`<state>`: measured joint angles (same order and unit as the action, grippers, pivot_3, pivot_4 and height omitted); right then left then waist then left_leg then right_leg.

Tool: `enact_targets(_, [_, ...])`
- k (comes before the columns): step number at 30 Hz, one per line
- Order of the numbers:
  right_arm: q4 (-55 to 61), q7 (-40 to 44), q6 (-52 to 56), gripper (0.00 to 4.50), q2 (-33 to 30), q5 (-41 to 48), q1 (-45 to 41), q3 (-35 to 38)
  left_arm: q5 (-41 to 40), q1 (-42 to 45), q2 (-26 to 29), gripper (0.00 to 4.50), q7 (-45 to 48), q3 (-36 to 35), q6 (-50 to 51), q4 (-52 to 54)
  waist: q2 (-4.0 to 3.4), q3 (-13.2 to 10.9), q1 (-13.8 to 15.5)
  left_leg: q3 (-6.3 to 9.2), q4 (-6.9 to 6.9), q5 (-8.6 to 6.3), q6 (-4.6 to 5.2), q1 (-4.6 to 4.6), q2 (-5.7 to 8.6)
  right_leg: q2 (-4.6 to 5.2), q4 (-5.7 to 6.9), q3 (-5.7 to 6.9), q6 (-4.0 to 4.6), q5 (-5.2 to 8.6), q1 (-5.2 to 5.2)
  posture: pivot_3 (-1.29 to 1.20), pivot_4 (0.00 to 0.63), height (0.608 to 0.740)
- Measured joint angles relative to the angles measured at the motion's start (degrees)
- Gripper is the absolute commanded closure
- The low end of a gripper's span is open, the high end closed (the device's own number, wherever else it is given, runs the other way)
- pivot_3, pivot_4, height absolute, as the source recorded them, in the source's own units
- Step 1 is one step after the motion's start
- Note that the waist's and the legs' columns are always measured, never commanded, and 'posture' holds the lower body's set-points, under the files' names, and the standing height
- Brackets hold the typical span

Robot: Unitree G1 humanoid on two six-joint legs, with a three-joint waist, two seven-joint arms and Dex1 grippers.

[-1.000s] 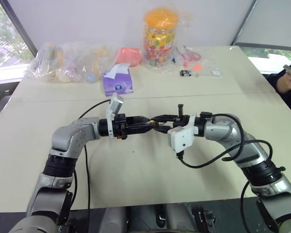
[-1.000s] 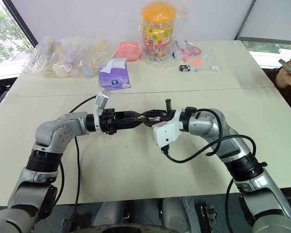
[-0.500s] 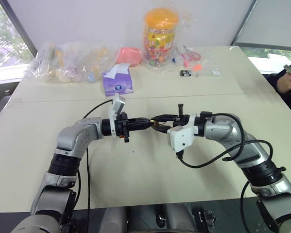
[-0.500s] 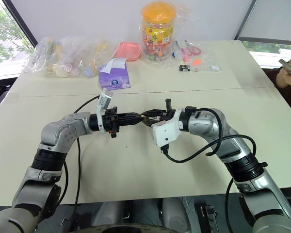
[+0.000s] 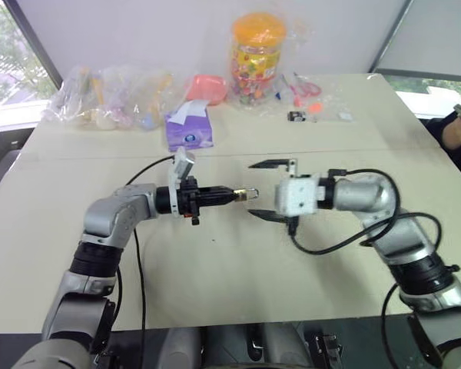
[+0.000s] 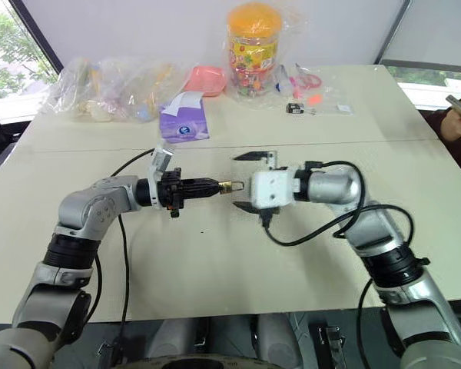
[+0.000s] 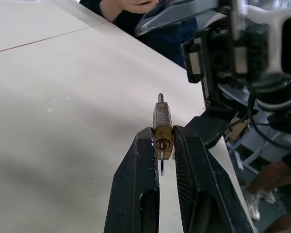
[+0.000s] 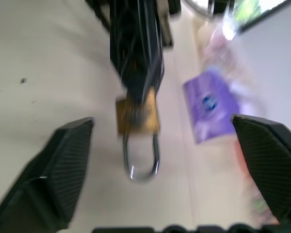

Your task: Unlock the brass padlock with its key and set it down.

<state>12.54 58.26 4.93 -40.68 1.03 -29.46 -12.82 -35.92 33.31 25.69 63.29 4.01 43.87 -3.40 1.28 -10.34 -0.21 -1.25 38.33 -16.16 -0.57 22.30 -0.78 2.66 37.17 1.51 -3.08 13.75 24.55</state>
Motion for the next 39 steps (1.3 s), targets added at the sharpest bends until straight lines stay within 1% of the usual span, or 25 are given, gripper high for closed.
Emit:
enact_targets(1, [0.2, 2.1, 5.9, 0.04, -1.9, 3.9, 0.6, 2.1, 0.4, 0.4, 0.7, 4.50, 0.3, 0.0, -0.5, 0.0, 0.00, 0.0, 0.2, -0.01, 0.00, 0.00, 0.01, 0.00, 0.01, 0.01, -0.02, 0.00, 0.00, 0.00, 0.00, 0.00, 0.150, 0.737])
enact_targets(3, [1.1, 3.1, 15.6, 0.04, -2.0, 11.0, 1.1, 5.9, 0.7, 0.8, 1.4, 4.50, 0.7, -0.2, -1.0, -0.3, 0.00, 0.0, 0.3, -0.02, 0.00, -0.01, 0.01, -0.02, -0.01, 0.02, -0.02, -0.01, 0.00, 0.00, 0.00, 0.00, 0.150, 0.737])
enact_targets(5, [2.4, 1.6, 29.0, 0.55, 0.6, 21.1, 0.3, 10.6, 1.4, 0.8, 1.4, 4.50, 1.2, 0.0, -1.9, -0.6, 0.00, 0.0, 0.1, 0.00, -0.01, -0.01, 0.01, -0.03, -0.09, 0.03, 0.00, -0.05, 0.02, -0.01, 0.00, 0.00, 0.150, 0.737])
enact_targets(6, [3.1, 0.6, 34.1, 0.90, 1.6, 24.8, -0.3, 12.1, 1.5, 0.9, 1.4, 4.50, 1.4, 0.0, -2.1, -0.6, 0.00, 0.0, 0.0, 0.03, -0.01, -0.01, 0.01, -0.03, -0.12, 0.02, 0.00, -0.04, 0.04, -0.02, 0.00, 0.00, 0.150, 0.737])
enact_targets(7, [3.9, -0.3, 38.9, 1.44, 2.0, 28.4, -0.7, 13.3, 1.6, 0.9, 1.4, 4.50, 1.6, 0.0, -2.1, -0.6, -0.01, 0.0, 0.0, 0.06, -0.02, -0.01, 0.01, -0.03, -0.12, 0.02, 0.01, -0.03, 0.04, -0.01, 0.00, 0.00, 0.150, 0.737])
enact_targets(8, [4.7, -1.0, 42.5, 1.87, 2.1, 31.2, -0.8, 14.1, 1.6, 0.9, 1.4, 4.50, 1.7, 0.1, -2.2, -0.6, 0.00, 0.0, 0.0, 0.07, -0.02, -0.01, 0.01, -0.02, -0.12, 0.02, 0.01, -0.01, 0.05, -0.01, 0.00, 0.00, 0.150, 0.737])
enact_targets(9, [5.3, -1.4, 45.0, 2.33, 2.2, 33.0, -0.8, 14.5, 1.7, 0.9, 1.4, 4.50, 1.9, 0.1, -2.2, -0.6, -0.01, 0.0, 0.0, 0.07, -0.03, -0.01, 0.01, -0.02, -0.12, 0.01, 0.00, -0.01, 0.05, -0.01, 0.00, 0.00, 0.150, 0.737])
enact_targets(10, [5.9, -2.3, 47.7, 2.95, 2.7, 35.1, -0.9, 15.0, 1.7, 0.9, 1.4, 4.50, 2.0, 0.2, -2.3, -0.6, 0.00, 0.0, -0.1, 0.06, -0.03, -0.01, 0.01, -0.01, -0.11, 0.02, -0.01, -0.01, 0.04, -0.01, 0.00, 0.00, 0.150, 0.737])
enact_targets(13, [6.5, -5.5, 53.2, 4.37, 5.0, 39.7, -2.5, 16.0, 2.0, 1.0, 1.4, 4.50, 2.3, 0.6, -2.9, -0.7, -0.01, 0.0, -0.3, 0.04, -0.02, -0.01, 0.01, -0.01, -0.09, 0.02, -0.01, -0.02, 0.04, -0.02, 0.00, 0.00, 0.150, 0.737])
enact_targets(14, [6.7, -6.4, 54.3, 4.45, 5.4, 40.7, -3.2, 16.2, 2.1, 1.3, 1.4, 4.50, 2.4, 0.9, -3.0, -0.9, -0.01, 0.0, -0.3, 0.04, -0.02, -0.01, 0.01, 0.00, -0.09, 0.01, -0.01, -0.02, 0.04, -0.01, 0.00, 0.00, 0.150, 0.737])
enact_targets(16, [7.7, -7.6, 55.6, 4.45, 5.6, 42.3, -3.5, 16.3, 2.2, 1.4, 1.3, 4.50, 2.5, 0.9, -3.0, -0.9, -0.01, 0.0, -0.3, 0.05, -0.03, -0.01, 0.02, 0.00, -0.09, -0.01, -0.02, -0.01, 0.03, -0.01, 0.00, 0.00, 0.150, 0.737])
enact_targets(20, [7.7, -9.9, 55.9, 4.45, 5.9, 42.1, -3.5, 14.8, 2.2, 1.3, 1.4, 4.50, 2.5, 0.9, -3.0, -0.9, 0.00, 0.0, -0.3, 0.04, -0.03, -0.01, 0.02, 0.01, -0.06, -0.02, -0.03, -0.01, 0.02, -0.02, 0.01, 0.00, 0.150, 0.737])
enact_targets(27, [5.3, -11.0, 51.9, 4.45, 5.7, 37.8, -3.4, 10.3, 2.0, 1.4, 1.5, 4.50, 2.7, 0.9, -2.8, -0.4, -0.01, 0.0, -0.4, 0.03, -0.03, -0.01, 0.02, 0.02, -0.05, -0.04, -0.03, -0.01, 0.02, -0.01, 0.01, 0.00, 0.150, 0.737])
enact_targets(32, [0.1, -10.9, 47.2, 4.45, 5.7, 32.7, -3.2, 7.5, 1.4, 1.4, 1.7, 4.50, 2.9, 0.9, -2.2, 0.8, -0.01, 0.0, -0.4, 0.03, -0.03, -0.01, 0.02, 0.02, -0.05, -0.05, -0.04, -0.01, 0.02, -0.01, 0.02, 0.00, 0.150, 0.737])
enact_targets(36, [-3.5, -10.0, 42.9, 4.45, 4.8, 28.0, -1.3, 4.2, 0.7, 1.6, 1.9, 4.50, 2.9, 0.8, -1.6, 1.4, 0.00, 0.0, -0.3, 0.02, -0.04, -0.01, 0.02, 0.03, -0.05, -0.05, -0.05, 0.00, 0.01, -0.01, 0.02, 0.00, 0.150, 0.737])
enact_targets(39, [-4.3, -8.8, 41.7, 4.45, 3.9, 26.7, 0.2, 3.8, 0.4, 2.3, 2.0, 4.50, 2.9, 0.6, -1.6, 1.3, -0.01, 0.0, -0.4, 0.02, -0.03, -0.01, 0.02, 0.04, -0.04, -0.05, -0.05, 0.00, 0.01, -0.01, 0.02, 0.00, 0.150, 0.737])
